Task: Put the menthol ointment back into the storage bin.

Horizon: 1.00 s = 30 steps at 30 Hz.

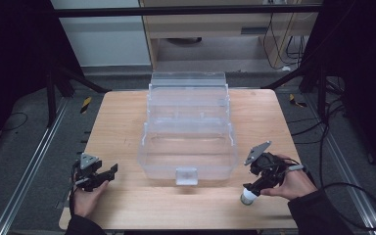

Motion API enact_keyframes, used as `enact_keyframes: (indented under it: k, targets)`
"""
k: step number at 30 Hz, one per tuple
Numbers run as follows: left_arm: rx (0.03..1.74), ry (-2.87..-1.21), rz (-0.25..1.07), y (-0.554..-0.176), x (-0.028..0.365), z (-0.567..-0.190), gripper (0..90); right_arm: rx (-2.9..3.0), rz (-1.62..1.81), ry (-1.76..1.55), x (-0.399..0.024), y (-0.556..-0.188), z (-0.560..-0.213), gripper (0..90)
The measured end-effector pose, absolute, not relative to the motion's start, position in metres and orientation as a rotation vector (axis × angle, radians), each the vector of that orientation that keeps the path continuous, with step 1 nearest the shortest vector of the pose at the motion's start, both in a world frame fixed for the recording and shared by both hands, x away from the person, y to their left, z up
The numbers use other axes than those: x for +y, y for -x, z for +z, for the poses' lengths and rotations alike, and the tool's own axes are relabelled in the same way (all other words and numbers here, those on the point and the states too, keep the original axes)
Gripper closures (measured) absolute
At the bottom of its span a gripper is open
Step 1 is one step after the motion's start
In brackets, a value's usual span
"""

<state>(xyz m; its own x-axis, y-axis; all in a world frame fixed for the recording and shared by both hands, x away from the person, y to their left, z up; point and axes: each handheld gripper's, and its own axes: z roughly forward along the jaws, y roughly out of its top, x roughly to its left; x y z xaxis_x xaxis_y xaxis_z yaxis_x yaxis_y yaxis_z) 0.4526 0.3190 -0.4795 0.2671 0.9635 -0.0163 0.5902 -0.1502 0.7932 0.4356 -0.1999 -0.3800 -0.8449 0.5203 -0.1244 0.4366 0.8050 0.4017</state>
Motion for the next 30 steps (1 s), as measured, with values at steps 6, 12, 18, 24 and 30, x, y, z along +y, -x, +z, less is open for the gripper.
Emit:
enact_keyframes:
  k: [6, 12, 18, 24, 30]
  targets:
    - [1.41, -1.841, 0.675, -0.453, 0.319, -0.479, 33.2, 2.801, 0.522, -0.751, -0.2, -0.434, -0.386, 26.4]
    - [1.412, -1.838, 0.673, -0.453, 0.319, -0.48, 33.2, 2.845, 0.482, -0.739, -0.2, -0.431, -0.393, 28.6]
    - [1.411, -1.841, 0.674, -0.453, 0.319, -0.479, 33.2, 2.877, 0.453, -0.714, -0.199, -0.429, -0.399, 29.4]
    - [1.41, -1.843, 0.672, -0.453, 0.319, -0.48, 33.1, 2.906, 0.411, -0.708, -0.197, -0.428, -0.406, 30.2]
    - [1.413, -1.841, 0.672, -0.453, 0.319, -0.48, 33.1, 2.922, 0.366, -0.687, -0.195, -0.428, -0.413, 31.5]
